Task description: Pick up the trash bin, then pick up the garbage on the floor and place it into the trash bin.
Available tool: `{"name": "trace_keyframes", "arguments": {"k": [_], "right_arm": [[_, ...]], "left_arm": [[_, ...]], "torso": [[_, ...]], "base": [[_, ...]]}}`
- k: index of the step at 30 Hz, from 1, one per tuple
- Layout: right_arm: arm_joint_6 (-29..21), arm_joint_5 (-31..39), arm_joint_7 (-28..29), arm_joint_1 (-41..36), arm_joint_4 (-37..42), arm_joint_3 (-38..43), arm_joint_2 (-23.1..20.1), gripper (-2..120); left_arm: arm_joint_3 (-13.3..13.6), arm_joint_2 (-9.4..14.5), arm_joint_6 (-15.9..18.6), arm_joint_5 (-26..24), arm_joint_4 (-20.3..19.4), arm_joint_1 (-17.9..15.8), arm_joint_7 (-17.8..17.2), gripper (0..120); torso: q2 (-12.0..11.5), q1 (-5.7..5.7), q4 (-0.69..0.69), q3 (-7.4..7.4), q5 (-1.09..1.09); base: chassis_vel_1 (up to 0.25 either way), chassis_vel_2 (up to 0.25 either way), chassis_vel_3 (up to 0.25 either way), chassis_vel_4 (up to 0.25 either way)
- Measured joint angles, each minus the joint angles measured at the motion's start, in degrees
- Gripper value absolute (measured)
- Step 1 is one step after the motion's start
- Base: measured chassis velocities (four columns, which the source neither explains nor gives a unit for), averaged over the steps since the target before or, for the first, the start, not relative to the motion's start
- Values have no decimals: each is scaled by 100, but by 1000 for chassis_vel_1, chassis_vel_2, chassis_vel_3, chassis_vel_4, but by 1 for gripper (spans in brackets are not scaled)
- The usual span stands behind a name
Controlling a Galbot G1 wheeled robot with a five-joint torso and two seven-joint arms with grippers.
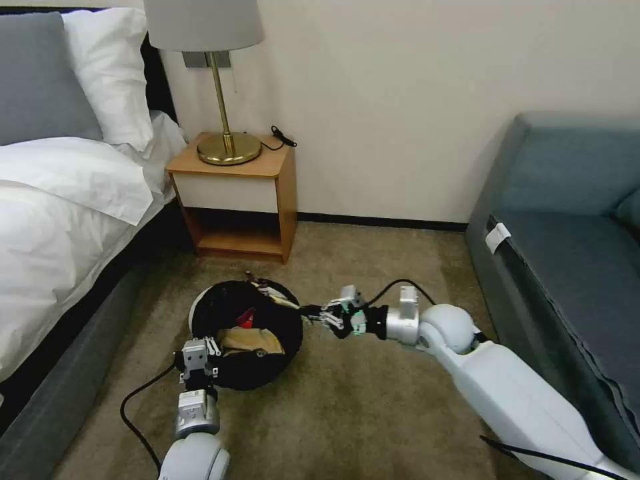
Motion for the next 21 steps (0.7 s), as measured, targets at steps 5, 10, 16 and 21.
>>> {"name": "trace_keyframes", "arguments": {"k": [5,10,16,21], "right_arm": [[-3,84,81,112,-309,-145,255,0],[2,80,132,119,-426,-213,439,0],[154,-238,174,42,-666,-327,647,0],[273,-447,213,6,-835,-349,660,0]], "left_arm": [[35,-47,17,-56,-169,39,28,2],[59,-72,5,-74,-297,129,41,2],[55,-93,-40,-96,-473,238,62,2],[36,-76,-57,-120,-544,290,60,2]], "torso": [[0,0,0,0,0],[0,0,0,0,0],[0,0,0,0,0],[0,0,0,-1,0]], "base": [[0,0,0,0],[0,0,0,0],[0,0,0,0],[0,0,0,0]]}}
